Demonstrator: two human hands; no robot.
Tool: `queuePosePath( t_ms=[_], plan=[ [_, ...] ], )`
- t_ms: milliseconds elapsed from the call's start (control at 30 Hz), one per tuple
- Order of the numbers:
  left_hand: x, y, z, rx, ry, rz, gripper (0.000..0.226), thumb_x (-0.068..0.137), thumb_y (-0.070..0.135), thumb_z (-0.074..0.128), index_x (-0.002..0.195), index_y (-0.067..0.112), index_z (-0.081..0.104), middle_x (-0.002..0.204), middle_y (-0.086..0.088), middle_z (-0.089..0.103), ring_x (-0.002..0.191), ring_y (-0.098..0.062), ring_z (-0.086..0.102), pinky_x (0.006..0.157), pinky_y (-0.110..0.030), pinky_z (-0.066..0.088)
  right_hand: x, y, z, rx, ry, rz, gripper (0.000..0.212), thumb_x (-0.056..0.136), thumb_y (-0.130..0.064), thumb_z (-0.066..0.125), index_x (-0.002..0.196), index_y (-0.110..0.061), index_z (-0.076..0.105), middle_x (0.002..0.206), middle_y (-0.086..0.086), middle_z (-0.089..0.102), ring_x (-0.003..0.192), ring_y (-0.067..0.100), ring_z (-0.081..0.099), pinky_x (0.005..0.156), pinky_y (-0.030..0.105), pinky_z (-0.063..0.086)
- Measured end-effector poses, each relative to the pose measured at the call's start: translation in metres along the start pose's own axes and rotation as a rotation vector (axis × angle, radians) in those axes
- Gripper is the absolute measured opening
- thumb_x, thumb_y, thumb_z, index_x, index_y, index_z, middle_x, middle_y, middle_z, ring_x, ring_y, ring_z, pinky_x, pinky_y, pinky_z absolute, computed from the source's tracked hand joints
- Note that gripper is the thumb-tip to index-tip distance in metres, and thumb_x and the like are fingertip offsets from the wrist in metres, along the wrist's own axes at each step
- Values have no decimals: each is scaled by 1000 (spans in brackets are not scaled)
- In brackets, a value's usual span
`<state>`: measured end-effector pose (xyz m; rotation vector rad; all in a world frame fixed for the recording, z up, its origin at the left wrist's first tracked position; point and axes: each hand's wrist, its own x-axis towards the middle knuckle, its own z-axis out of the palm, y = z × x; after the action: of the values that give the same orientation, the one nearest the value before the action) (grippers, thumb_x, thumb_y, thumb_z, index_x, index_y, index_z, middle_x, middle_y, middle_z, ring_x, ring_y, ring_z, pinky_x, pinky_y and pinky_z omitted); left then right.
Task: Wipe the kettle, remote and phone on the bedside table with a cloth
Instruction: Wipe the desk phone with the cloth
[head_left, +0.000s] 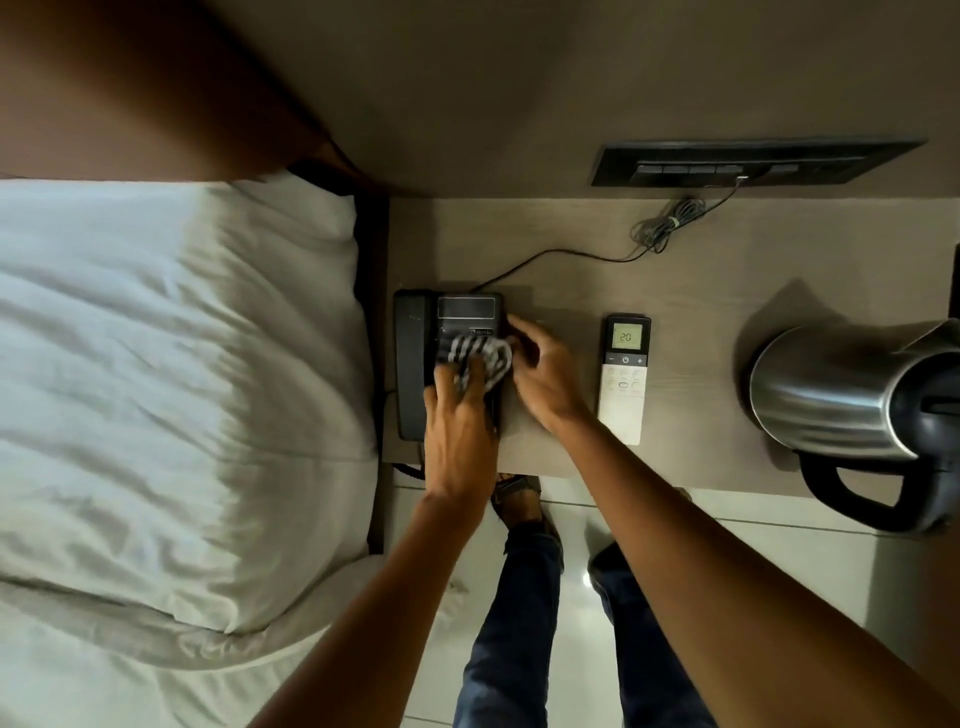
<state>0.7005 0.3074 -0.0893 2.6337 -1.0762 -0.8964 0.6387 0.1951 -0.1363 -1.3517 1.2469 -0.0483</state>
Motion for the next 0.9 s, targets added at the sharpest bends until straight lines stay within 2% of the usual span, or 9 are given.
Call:
queuePosePath(
  t_ms=[100,233,333,400,567,600,700,800,900],
  plan=[
    [-22,-6,-3,-19,-60,-25,60,103,-1,52,158,21,44,155,-12,38,134,-33,47,109,-46,53,12,-3,-3,54,12,16,44,109,-25,56,152,-15,56,154,12,59,138,28,60,112,34,50],
    [20,3,-21,-32,69,12,51,100,-2,55,148,14,55,146,-11,46,122,-29,51,96,-43,59,18,-6,-4,13,28,-32,43,108,-27,60,146,-7,61,143,14,67,134,28,63,105,28,51],
    [45,7,-20,28,83,-8,58,102,-2,51,156,16,45,153,-14,39,130,-34,47,106,-45,55,22,-7,-3,37,48,26,46,106,-26,62,146,-2,59,142,17,67,133,30,64,109,38,53],
    [34,6,-12,63,43,-20,63,102,0,52,161,17,37,160,-15,31,138,-35,43,111,-46,53,23,-9,-2,16,80,8,47,105,-26,65,145,-4,61,142,16,68,133,28,64,112,38,52],
    [-14,-7,-3,-48,-31,-115,56,103,0,53,156,16,46,151,-14,40,129,-32,51,104,-44,57,23,-14,0,39,76,23,45,104,-27,66,144,-7,63,133,18,72,121,32,71,101,48,59],
    [-15,-8,-6,-61,-38,-120,53,102,0,54,153,16,50,149,-13,42,126,-32,54,102,-43,59,23,-15,1,47,72,33,45,105,-27,66,145,-7,63,133,19,72,121,32,70,101,47,60],
    [9,-2,-18,-148,51,-64,47,100,-3,55,145,13,55,143,-10,44,115,-29,60,90,-41,63,21,-15,0,2,83,1,42,106,-26,63,142,-4,63,136,17,71,127,29,67,99,26,51],
    [48,4,-24,-57,159,-38,49,102,0,53,149,13,53,145,-11,44,121,-28,53,92,-37,61,20,-10,1,53,50,2,38,108,-24,60,136,1,66,128,20,74,121,35,71,97,36,58],
    [46,4,-11,62,101,-52,53,104,5,51,156,15,44,156,-13,37,133,-32,48,99,-43,60,20,-13,0,3,73,17,47,106,-29,63,145,-2,60,139,19,69,129,31,66,109,43,55]
  ],
)
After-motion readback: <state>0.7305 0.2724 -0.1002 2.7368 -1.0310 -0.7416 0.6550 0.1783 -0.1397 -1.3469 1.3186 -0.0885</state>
